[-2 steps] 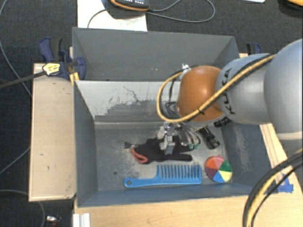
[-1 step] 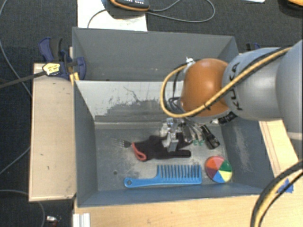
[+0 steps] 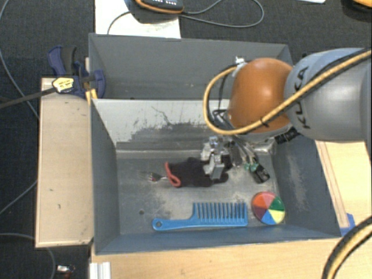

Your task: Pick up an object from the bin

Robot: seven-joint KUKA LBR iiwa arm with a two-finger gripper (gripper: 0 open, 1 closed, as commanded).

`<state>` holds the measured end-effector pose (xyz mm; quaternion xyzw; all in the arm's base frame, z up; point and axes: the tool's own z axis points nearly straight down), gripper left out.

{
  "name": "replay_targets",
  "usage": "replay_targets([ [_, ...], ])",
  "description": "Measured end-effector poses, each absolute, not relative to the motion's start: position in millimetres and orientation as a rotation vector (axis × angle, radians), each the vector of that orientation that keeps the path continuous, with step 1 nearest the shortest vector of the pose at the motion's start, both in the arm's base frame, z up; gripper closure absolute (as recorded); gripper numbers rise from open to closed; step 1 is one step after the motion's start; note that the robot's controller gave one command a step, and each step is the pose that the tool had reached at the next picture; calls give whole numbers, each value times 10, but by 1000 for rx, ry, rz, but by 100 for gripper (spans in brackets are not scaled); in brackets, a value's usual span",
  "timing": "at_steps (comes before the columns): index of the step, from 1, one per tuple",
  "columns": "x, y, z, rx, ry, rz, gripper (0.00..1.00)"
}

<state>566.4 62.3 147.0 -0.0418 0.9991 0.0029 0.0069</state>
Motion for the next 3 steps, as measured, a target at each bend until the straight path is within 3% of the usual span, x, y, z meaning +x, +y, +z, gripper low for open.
replay_targets([
  [1, 5682, 625, 1686, -128, 3117, 10, 100],
  [3, 5686, 627, 1919, -120, 3115, 11, 100],
])
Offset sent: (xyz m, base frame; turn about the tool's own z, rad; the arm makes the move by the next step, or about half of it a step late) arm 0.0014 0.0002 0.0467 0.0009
